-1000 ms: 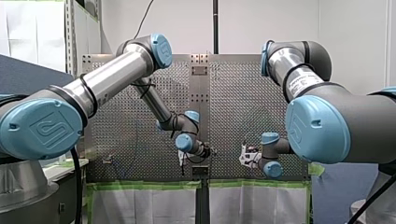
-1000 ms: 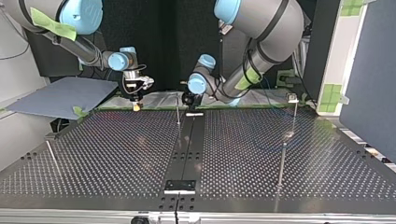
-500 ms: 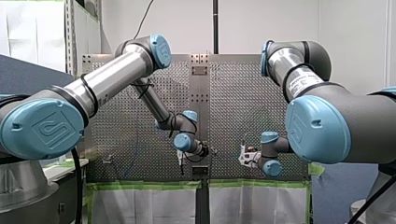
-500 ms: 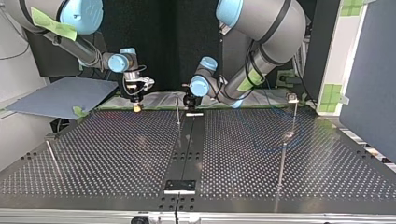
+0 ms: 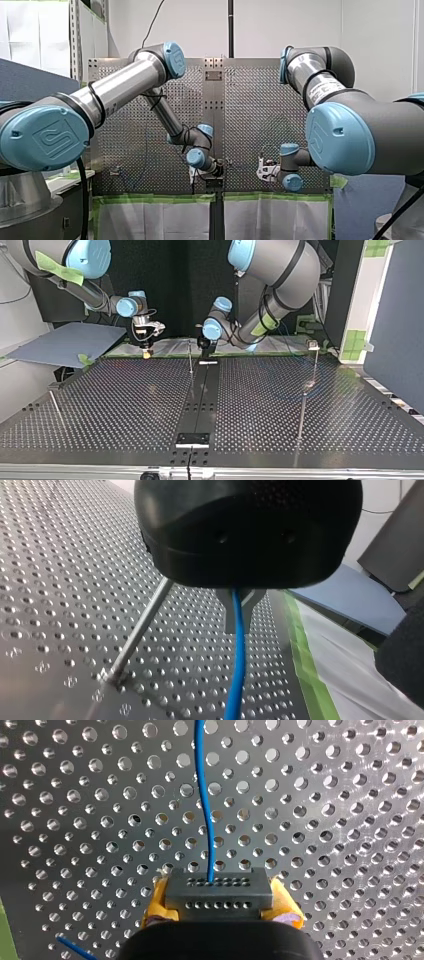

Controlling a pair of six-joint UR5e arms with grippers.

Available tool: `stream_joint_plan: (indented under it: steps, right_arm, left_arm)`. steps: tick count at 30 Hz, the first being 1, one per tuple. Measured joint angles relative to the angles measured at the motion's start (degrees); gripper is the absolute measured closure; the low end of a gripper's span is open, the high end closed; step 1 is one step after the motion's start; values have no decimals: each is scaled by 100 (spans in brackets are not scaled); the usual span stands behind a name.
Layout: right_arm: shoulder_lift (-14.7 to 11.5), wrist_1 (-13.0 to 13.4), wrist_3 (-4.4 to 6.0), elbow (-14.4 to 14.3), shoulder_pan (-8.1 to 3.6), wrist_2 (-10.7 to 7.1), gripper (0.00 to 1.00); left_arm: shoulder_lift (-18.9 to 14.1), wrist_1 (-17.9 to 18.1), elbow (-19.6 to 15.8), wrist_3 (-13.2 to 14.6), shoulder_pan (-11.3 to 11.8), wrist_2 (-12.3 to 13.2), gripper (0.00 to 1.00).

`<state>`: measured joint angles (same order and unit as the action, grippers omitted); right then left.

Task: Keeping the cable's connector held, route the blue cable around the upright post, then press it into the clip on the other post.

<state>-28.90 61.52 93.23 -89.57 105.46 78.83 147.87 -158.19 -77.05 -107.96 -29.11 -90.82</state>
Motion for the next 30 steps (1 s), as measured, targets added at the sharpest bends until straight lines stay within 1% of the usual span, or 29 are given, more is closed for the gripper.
stream_joint_plan:
  steps: [10, 13, 18, 21, 25, 27, 30]
  right_arm:
    - [1, -4, 35, 52, -25, 17, 100]
    - [1, -12, 69, 87, -25, 27, 100]
    - [2, -31, 160, 158, -26, 73, 100]
    - [1, -58, 193, 202, -28, 137, 100]
    - [2, -88, 237, 247, -33, 219, 100]
    - [1, -98, 281, 278, -40, 241, 100]
    - [2, -111, 316, 324, -44, 252, 100]
  left_arm:
    - [8, 5, 0, 26, 103, 7, 100]
    - [8, 35, 7, 32, 139, 53, 100]
    - [8, 53, 115, 27, 178, 133, 100]
    - [8, 43, 211, -30, 208, 89, 100]
    - [8, 48, 282, -97, 245, -42, 100]
    - [8, 48, 291, -121, 263, -86, 100]
    - [8, 35, 296, -135, 282, -114, 100]
